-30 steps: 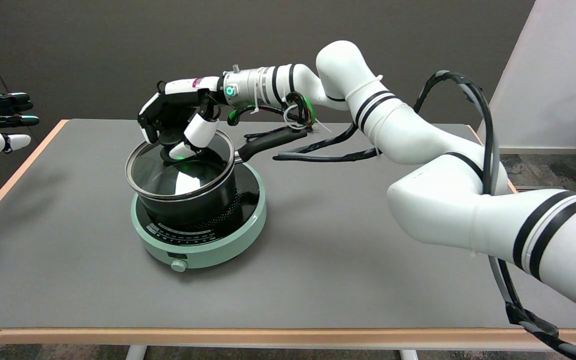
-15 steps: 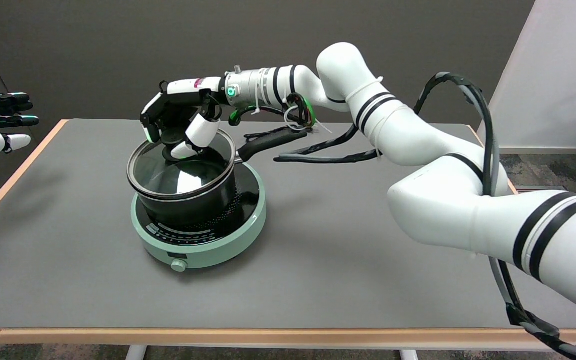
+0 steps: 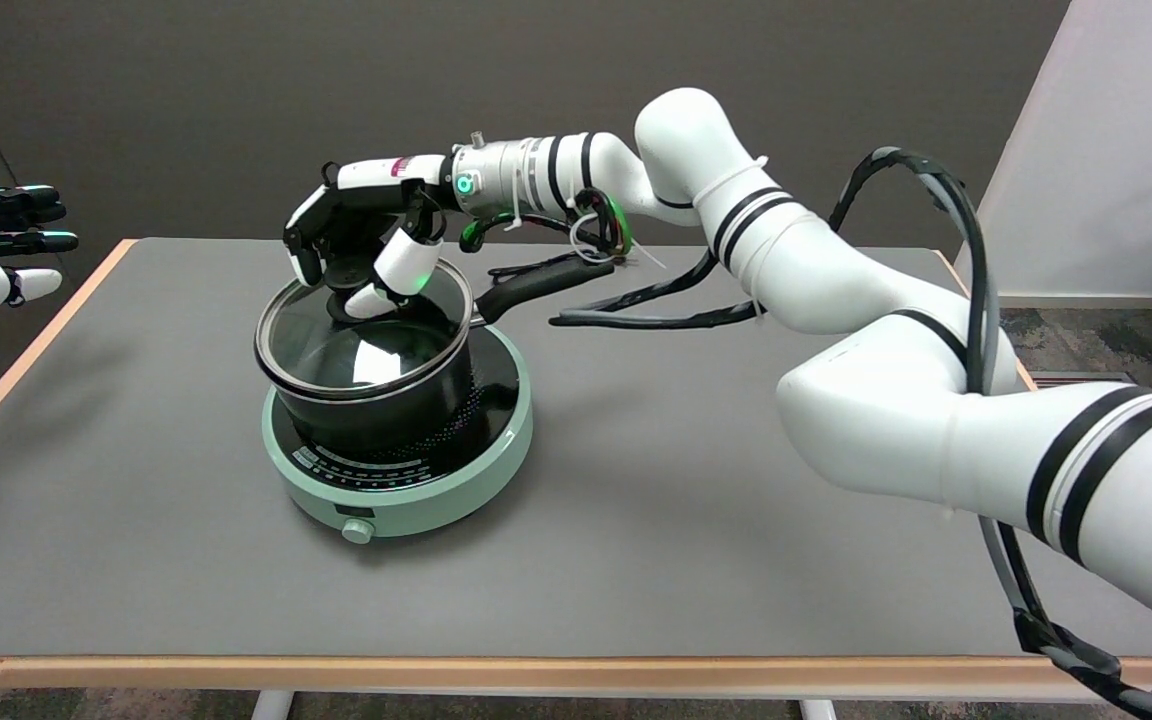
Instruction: Place the pot lid onto the soup pot.
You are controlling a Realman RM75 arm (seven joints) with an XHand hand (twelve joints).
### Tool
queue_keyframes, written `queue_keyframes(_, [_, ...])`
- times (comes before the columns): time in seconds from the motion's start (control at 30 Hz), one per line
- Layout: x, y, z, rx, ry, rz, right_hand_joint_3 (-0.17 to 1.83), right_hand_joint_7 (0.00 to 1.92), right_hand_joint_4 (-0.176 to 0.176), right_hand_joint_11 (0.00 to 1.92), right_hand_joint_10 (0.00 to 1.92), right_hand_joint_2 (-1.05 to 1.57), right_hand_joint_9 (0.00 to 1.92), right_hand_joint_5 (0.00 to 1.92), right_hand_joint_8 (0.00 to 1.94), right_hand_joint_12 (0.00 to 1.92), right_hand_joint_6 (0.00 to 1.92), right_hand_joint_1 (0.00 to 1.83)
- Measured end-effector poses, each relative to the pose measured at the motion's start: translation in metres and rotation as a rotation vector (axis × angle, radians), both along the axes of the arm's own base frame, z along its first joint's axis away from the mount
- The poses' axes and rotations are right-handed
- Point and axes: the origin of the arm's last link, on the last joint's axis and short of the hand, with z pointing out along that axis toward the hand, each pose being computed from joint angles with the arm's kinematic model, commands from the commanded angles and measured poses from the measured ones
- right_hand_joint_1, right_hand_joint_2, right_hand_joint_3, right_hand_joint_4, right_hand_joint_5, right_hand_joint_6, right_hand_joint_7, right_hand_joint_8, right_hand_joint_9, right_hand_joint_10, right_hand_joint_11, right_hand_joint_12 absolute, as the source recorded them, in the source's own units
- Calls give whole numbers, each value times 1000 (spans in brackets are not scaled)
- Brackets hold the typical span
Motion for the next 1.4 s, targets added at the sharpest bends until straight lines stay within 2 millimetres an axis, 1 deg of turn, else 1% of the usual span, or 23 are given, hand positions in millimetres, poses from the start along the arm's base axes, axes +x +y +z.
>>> queue_keyframes(0.23, [0, 0, 1, -1, -3, 1, 553, 849, 176, 562, 1567, 911, 816, 631, 1357, 1921, 1129, 1347])
queue_keyframes(0.8, [-1, 1, 2, 3, -8, -2, 526, 851, 176, 534, 1538, 922, 823, 642, 1343, 1921, 1078, 1346])
queue_keyframes(1.0, [-1, 1, 3, 5, -7, -1, 488, 863, 176, 466, 1472, 932, 818, 654, 1310, 1921, 999, 1348])
queue_keyframes(1.07, [-1, 2, 3, 6, -7, -1, 438, 834, 176, 421, 1419, 972, 847, 677, 1343, 1921, 946, 1339])
queue_keyframes(1.27, [0, 2, 4, 8, -9, -2, 355, 840, 176, 334, 1350, 1005, 850, 694, 1312, 1921, 875, 1339])
queue_keyframes(1.4, [0, 2, 5, 8, -10, -3, 273, 843, 176, 289, 1264, 1040, 845, 718, 1283, 1921, 809, 1340])
